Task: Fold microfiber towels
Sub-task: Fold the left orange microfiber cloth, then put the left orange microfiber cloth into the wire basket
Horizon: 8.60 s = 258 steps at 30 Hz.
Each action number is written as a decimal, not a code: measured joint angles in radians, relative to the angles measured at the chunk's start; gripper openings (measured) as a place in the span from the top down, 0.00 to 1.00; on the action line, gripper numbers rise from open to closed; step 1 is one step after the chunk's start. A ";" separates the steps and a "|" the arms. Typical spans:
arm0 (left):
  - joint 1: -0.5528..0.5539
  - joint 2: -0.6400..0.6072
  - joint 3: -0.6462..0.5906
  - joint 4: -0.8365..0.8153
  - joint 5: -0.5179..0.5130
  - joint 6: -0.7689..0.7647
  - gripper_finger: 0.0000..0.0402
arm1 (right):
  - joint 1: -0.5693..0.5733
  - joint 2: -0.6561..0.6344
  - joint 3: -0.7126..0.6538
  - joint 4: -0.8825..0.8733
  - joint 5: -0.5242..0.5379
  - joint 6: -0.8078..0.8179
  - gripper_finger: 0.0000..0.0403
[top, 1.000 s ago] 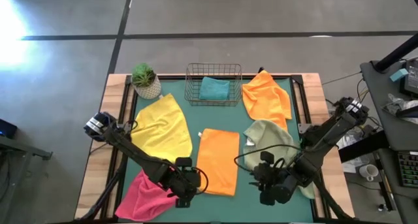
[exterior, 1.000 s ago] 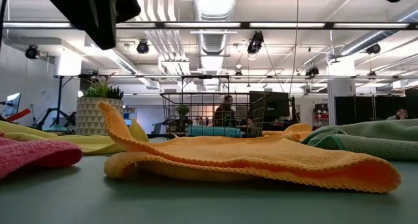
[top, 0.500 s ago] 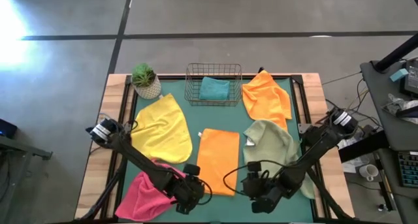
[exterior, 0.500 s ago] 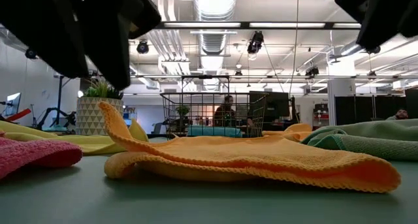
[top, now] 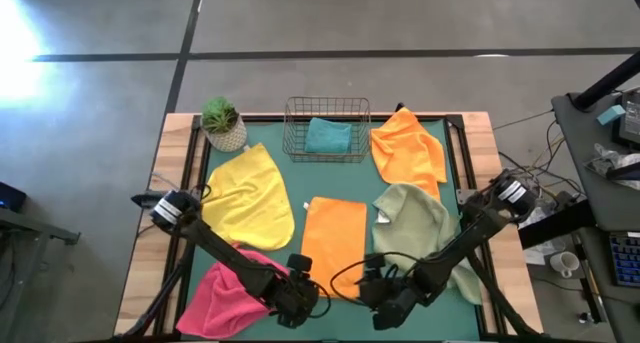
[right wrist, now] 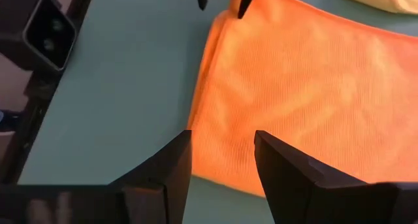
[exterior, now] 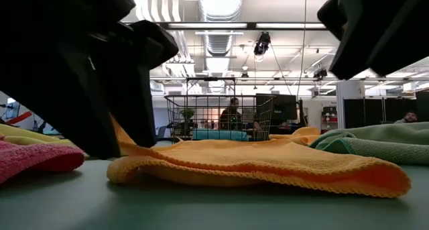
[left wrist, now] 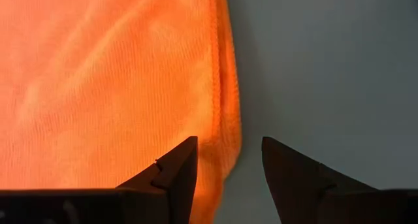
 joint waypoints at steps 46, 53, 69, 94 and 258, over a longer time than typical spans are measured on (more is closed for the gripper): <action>0.029 0.055 -0.003 0.009 -0.074 -0.107 1.00 | -0.069 0.132 -0.027 0.107 -0.209 0.020 0.95; 0.031 0.015 0.022 0.000 0.063 -0.107 1.00 | -0.068 0.089 -0.029 0.071 -0.262 0.061 0.97; 0.033 -0.090 0.204 -0.119 0.315 -0.135 1.00 | -0.050 -0.129 -0.029 0.047 -0.285 0.313 0.98; 0.163 -0.094 0.124 -0.335 0.127 -0.266 1.00 | -0.198 -0.127 -0.077 -0.096 -0.072 0.490 0.98; 0.362 -0.424 0.092 -0.351 0.021 0.266 1.00 | -0.310 -0.223 0.215 -0.410 0.143 0.000 0.97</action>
